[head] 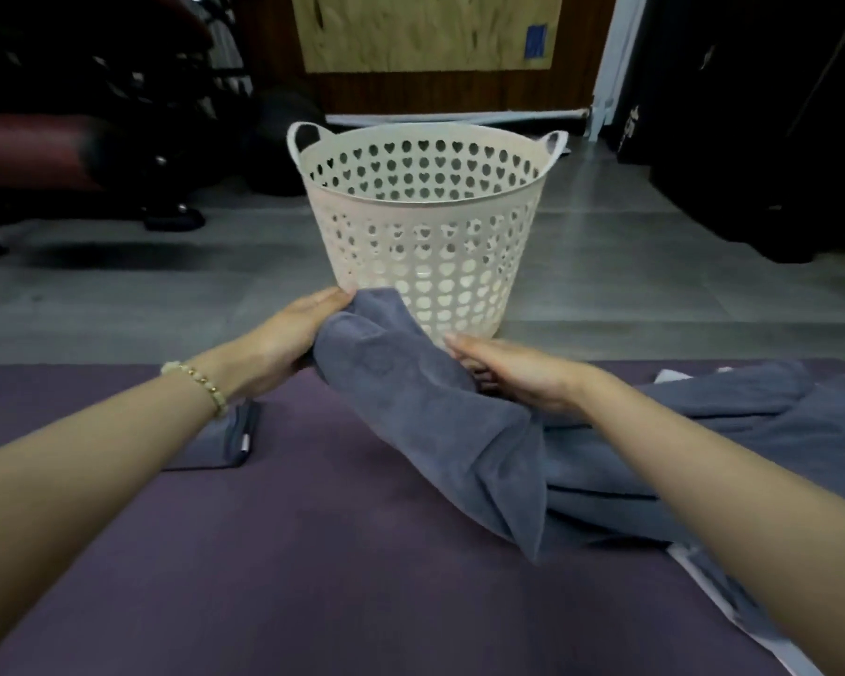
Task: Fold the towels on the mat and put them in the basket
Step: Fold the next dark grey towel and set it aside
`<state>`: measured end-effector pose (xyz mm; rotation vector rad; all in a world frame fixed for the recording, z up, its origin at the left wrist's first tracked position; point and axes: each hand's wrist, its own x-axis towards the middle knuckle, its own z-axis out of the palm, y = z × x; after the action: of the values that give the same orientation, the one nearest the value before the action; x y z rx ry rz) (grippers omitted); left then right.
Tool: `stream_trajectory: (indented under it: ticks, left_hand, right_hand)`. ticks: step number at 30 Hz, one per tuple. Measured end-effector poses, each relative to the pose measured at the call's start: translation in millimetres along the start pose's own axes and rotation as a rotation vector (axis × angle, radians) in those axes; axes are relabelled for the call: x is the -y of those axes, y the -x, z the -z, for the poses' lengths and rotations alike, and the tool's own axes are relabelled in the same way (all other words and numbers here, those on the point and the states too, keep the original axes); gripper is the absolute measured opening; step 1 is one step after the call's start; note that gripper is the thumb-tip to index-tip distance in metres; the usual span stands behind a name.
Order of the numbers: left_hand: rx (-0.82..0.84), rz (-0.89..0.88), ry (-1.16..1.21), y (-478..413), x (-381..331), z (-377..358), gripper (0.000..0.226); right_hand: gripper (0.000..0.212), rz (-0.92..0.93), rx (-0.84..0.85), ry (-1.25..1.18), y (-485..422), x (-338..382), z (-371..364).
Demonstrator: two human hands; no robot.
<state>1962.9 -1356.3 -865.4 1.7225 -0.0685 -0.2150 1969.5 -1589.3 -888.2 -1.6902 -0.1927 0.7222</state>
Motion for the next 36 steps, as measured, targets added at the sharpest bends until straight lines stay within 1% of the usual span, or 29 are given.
stream_trajectory:
  ticks: [1,3,5,7,8,10,12,13,15,17,18,20,22,24,26,27,28,29,30,31,32,33,34,36]
  left_hand:
    - [-0.01,0.04,-0.026,10,15,17,0.035]
    - [-0.065,0.113,-0.168,29,55,44,0.036]
    - [-0.157,0.201,-0.345,48,107,66,0.036]
    - [-0.22,0.311,-0.404,68,158,78,0.031]
    - [-0.248,0.36,-0.417,77,178,79,0.028]
    - [-0.291,0.421,-0.475,91,209,73,0.028]
    - [-0.25,0.423,-0.503,98,227,63,0.03]
    - [-0.196,0.417,-0.528,100,232,57,0.03]
    - [-0.121,0.376,-0.557,100,237,46,0.031]
    - [-0.107,0.342,-0.518,97,231,36,0.027]
    - [-0.112,0.345,-0.501,95,226,32,0.028]
    - [-0.15,0.42,-0.425,87,221,31,0.036]
    - [-0.146,0.557,-0.293,85,217,34,0.053]
    - [-0.117,0.682,-0.142,86,212,41,0.069]
    - [-0.094,0.742,0.095,90,210,48,0.081]
    - [-0.074,0.744,0.205,94,209,51,0.083]
    - [-0.064,0.718,0.274,98,207,53,0.08]
    - [-0.085,0.681,0.288,103,207,55,0.072]
    - [-0.151,0.645,0.244,107,208,57,0.063]
    - [-0.267,0.605,0.179,112,210,60,0.054]
    - [-0.399,0.576,0.135,117,212,65,0.048]
    - [-0.492,0.564,0.126,123,214,72,0.044]
    - [-0.548,0.555,0.13,131,216,81,0.041]
    - [-0.597,0.544,0.068,152,219,101,0.037]
  right_hand:
    - [0.037,-0.051,0.038,0.038,-8,-8,-11]
    - [0.046,-0.156,0.069,0.186,-22,-30,-31]
    - [0.057,-0.209,0.02,0.383,-34,-58,-46]
    - [0.066,-0.285,-0.044,0.48,-44,-91,-59]
    - [0.066,-0.34,-0.046,0.476,-47,-107,-64]
    - [0.063,-0.462,-0.051,0.377,-50,-137,-77]
    - [0.061,-0.527,-0.075,0.255,-52,-162,-89]
    - [0.058,-0.528,-0.09,0.209,-54,-171,-95]
    - [0.046,-0.489,-0.133,0.122,-61,-184,-107]
    - [0.038,-0.446,-0.2,-0.003,-69,-188,-115]
    - [0.039,-0.426,-0.217,-0.093,-74,-188,-119]
    - [0.039,-0.383,-0.213,-0.262,-81,-186,-127]
    - [0.034,-0.306,-0.19,-0.34,-86,-182,-140]
    - [0.032,-0.239,-0.101,-0.342,-86,-174,-158]
    - [0.035,-0.193,0.092,-0.24,-81,-165,-180]
    - [0.034,-0.181,0.209,-0.173,-79,-162,-189]
    - [0.032,-0.184,0.322,-0.127,-77,-160,-197]
    - [0.028,-0.212,0.405,-0.101,-77,-158,-202]
    - [0.025,-0.249,0.448,-0.097,-76,-153,-205]
    - [0.022,-0.273,0.449,-0.106,-77,-150,-204]
    - [0.022,-0.278,0.413,-0.133,-79,-146,-202]
    - [0.024,-0.264,0.335,-0.153,-84,-144,-199]
    - [0.024,-0.238,0.241,-0.17,-88,-142,-196]
    - [0.02,-0.155,0.041,-0.132,-100,-141,-192]
